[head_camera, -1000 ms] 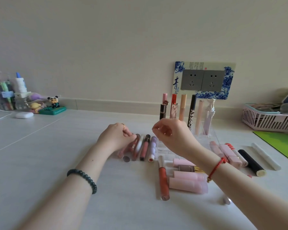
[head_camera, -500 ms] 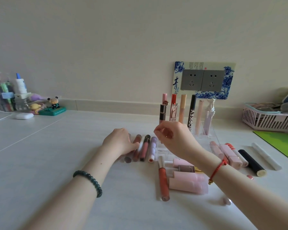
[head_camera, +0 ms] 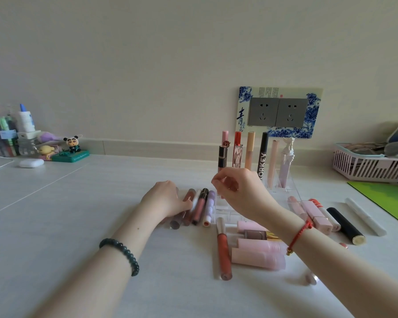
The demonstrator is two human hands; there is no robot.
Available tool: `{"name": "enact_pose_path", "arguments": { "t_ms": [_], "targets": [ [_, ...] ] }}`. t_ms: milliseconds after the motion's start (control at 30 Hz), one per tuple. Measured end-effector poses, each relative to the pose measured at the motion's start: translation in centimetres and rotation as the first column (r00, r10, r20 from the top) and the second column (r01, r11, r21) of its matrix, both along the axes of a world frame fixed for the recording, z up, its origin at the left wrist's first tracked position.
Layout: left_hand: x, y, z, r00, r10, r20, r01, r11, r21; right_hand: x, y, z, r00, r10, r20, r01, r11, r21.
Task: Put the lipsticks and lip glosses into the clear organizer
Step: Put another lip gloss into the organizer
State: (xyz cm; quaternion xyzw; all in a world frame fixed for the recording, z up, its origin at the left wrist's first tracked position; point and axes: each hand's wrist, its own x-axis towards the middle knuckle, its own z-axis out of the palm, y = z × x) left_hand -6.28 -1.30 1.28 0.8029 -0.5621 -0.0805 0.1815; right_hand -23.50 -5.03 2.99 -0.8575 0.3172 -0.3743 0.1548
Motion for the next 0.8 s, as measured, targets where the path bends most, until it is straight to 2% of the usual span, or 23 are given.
{"name": "enact_pose_path", "arguments": {
  "t_ms": [200,300,400,467,533,667,733,800],
  "targets": [
    [-0.4,0.6,0.5,0.992,0.037,-0.124,-0.038,0.999,-0.01,-0.1,-0.2,0.1,1.0,0.005,-0.001,-0.005,1.0,0.002],
    [0.0,0.9,1.3,0.954,0.016,-0.298,-0.02,1.0,-0.01,-0.3,-0.4,0.4,1.0,0.008,0.009,-0.008,1.0,-0.009],
    [0.5,0.8,1.9,0.895,-0.038,-0.444,0.0,0.996,-0.085,-0.5,-0.5,0.6,1.0,0.026,0.01,-0.026,0.998,-0.06],
    [0.3,0.7,2.4,0.79,-0.092,-0.607,0.008,0.99,-0.139,-0.8,-0.3,0.8,0.994,0.105,-0.005,-0.105,0.982,-0.155],
    [-0.5,0.9,3.1,0.634,-0.169,-0.755,0.065,0.984,-0.165,-1.1,-0.2,1.0,0.98,0.189,-0.065,-0.2,0.933,-0.299],
    [-2.8,1.6,4.0,0.347,-0.305,-0.887,0.197,0.948,-0.249,-0.9,0.2,1.3,0.972,0.188,-0.14,-0.234,0.815,-0.53],
    [-3.6,1.7,4.0,0.258,-0.341,-0.904,0.232,0.93,-0.285,-0.9,0.3,1.3,0.972,0.199,-0.121,-0.232,0.774,-0.589],
    [-4.1,1.6,3.9,0.232,-0.368,-0.9,0.234,0.92,-0.315,-1.1,0.2,1.6,0.967,0.232,-0.101,-0.244,0.747,-0.619]
  ]
}}
